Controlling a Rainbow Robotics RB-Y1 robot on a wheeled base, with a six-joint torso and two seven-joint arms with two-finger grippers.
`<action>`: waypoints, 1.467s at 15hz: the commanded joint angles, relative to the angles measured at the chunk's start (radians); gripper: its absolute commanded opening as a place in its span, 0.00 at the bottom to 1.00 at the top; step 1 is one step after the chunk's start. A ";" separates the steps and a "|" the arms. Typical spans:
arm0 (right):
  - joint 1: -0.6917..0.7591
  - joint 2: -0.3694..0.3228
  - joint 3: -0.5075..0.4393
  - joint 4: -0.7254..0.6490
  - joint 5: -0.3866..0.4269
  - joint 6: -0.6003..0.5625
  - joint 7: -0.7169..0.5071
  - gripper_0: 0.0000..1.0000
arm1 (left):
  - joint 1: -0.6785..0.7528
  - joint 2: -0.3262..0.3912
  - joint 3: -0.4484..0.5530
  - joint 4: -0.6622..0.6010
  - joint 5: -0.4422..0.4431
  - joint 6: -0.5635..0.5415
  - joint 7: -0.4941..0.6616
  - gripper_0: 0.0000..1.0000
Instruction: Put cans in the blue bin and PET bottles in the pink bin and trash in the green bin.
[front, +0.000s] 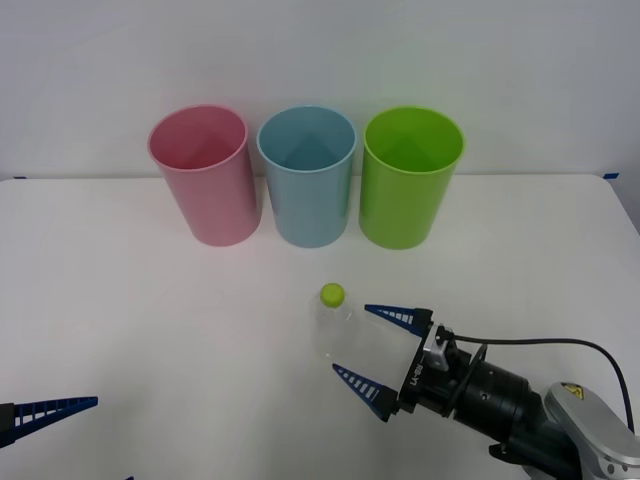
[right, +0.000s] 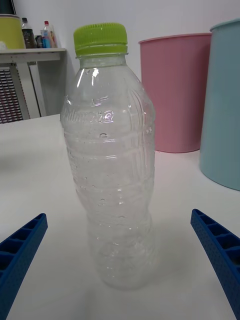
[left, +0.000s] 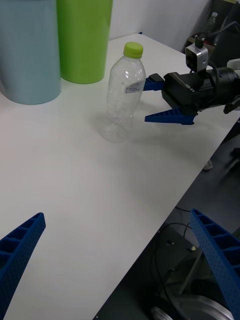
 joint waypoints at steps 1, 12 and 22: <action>-0.017 0.012 0.020 0.000 0.000 0.032 0.002 1.00 | 0.000 0.000 0.000 0.000 0.000 0.000 0.000 1.00; -0.058 0.021 0.106 -0.001 -0.013 0.136 -0.003 1.00 | 0.000 0.000 0.000 0.000 0.000 0.000 0.000 1.00; -0.072 0.021 0.121 0.000 -0.014 0.153 -0.009 1.00 | 0.000 0.000 0.000 0.000 0.000 0.000 0.000 1.00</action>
